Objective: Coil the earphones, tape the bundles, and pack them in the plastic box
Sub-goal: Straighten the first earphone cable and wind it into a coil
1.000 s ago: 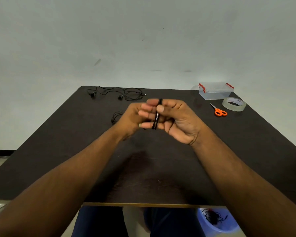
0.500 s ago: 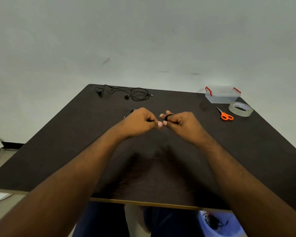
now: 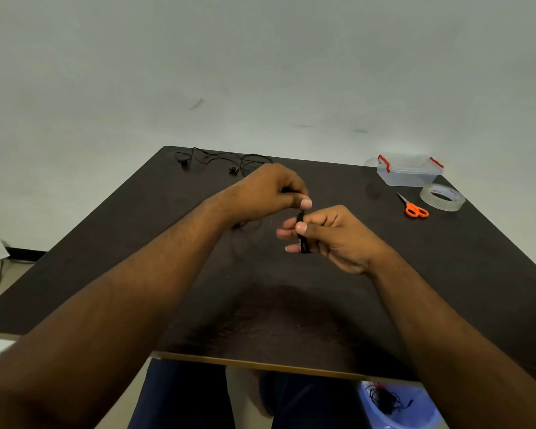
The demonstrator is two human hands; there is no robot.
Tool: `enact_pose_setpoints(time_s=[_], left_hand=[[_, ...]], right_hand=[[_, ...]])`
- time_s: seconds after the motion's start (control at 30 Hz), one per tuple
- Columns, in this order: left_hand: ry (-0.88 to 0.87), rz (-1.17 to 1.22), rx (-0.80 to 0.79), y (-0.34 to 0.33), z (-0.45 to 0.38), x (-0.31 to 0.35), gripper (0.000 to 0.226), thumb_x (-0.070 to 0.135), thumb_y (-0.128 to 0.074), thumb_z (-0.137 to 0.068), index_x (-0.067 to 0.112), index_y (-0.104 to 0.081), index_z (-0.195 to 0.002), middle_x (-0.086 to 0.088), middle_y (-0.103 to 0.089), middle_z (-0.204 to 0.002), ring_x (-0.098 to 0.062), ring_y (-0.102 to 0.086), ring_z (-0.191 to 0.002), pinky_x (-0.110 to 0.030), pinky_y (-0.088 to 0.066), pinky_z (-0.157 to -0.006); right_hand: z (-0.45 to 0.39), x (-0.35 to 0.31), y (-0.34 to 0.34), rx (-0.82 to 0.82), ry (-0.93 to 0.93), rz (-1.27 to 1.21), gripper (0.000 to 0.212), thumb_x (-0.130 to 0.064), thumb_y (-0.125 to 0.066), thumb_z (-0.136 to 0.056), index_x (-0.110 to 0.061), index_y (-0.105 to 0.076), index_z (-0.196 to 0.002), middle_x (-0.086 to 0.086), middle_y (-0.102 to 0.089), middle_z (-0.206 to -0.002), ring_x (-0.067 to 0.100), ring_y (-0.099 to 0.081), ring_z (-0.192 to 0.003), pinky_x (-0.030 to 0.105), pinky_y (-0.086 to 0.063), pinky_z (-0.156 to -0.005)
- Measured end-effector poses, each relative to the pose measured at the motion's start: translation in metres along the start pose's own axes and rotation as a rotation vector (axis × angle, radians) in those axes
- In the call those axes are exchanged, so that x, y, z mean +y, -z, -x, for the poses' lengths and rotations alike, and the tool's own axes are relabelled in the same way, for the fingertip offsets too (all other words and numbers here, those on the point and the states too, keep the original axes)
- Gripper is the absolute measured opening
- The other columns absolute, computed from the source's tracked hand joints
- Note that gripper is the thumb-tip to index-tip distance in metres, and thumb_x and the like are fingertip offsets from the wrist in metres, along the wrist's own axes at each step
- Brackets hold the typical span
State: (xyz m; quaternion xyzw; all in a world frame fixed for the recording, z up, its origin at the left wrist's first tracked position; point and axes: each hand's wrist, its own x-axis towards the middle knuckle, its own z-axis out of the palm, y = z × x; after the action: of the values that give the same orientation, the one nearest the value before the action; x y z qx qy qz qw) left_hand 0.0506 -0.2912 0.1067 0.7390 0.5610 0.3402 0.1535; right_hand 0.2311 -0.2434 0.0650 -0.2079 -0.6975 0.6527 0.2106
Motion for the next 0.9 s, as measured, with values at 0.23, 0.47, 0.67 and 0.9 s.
enact_pose_setpoints(time_s=[0.23,0.47,0.67,0.9], left_hand=[[0.079,0.571,0.153,-0.036,0.015,-0.023,0.013,0.007,-0.059,-0.086,0.004,-0.071,-0.09,-0.007,-0.069,-0.077,-0.015,-0.061,-0.072,-0.027,-0.051,-0.066],[0.197,0.608,0.172,-0.062,0.026,-0.018,0.031,0.015,-0.055,-0.097,0.027,-0.073,-0.074,-0.007,-0.035,-0.056,-0.016,-0.026,-0.048,-0.034,-0.018,-0.05],[0.239,0.185,-0.015,-0.047,0.034,-0.023,0.023,0.025,-0.065,-0.091,0.008,-0.067,-0.075,-0.001,-0.049,-0.052,-0.01,-0.044,-0.046,-0.023,-0.041,-0.051],[0.3,-0.27,-0.152,-0.018,0.03,-0.019,0.013,0.027,-0.07,-0.085,0.021,-0.073,-0.097,0.005,-0.069,-0.088,-0.01,-0.065,-0.08,-0.031,-0.056,-0.077]], right_hand=[[0.004,-0.015,-0.009,-0.129,0.131,-0.399,0.027,-0.01,-0.053,-0.086,0.003,-0.071,-0.101,0.023,-0.071,-0.102,0.039,-0.066,-0.105,0.058,-0.053,-0.087],[-0.01,-0.013,-0.006,0.133,0.311,-0.667,0.027,-0.013,-0.051,-0.086,-0.001,-0.073,-0.097,0.02,-0.071,-0.105,0.036,-0.066,-0.105,0.053,-0.055,-0.086],[-0.013,0.007,0.008,0.323,0.359,-0.222,0.022,-0.001,-0.048,-0.094,-0.002,-0.07,-0.099,0.015,-0.073,-0.099,0.031,-0.065,-0.109,0.044,-0.048,-0.102],[-0.014,0.021,0.008,0.266,0.166,0.452,0.03,-0.006,-0.058,-0.092,0.018,-0.061,-0.074,0.008,-0.075,-0.094,-0.007,-0.063,-0.104,0.026,-0.054,-0.086]])
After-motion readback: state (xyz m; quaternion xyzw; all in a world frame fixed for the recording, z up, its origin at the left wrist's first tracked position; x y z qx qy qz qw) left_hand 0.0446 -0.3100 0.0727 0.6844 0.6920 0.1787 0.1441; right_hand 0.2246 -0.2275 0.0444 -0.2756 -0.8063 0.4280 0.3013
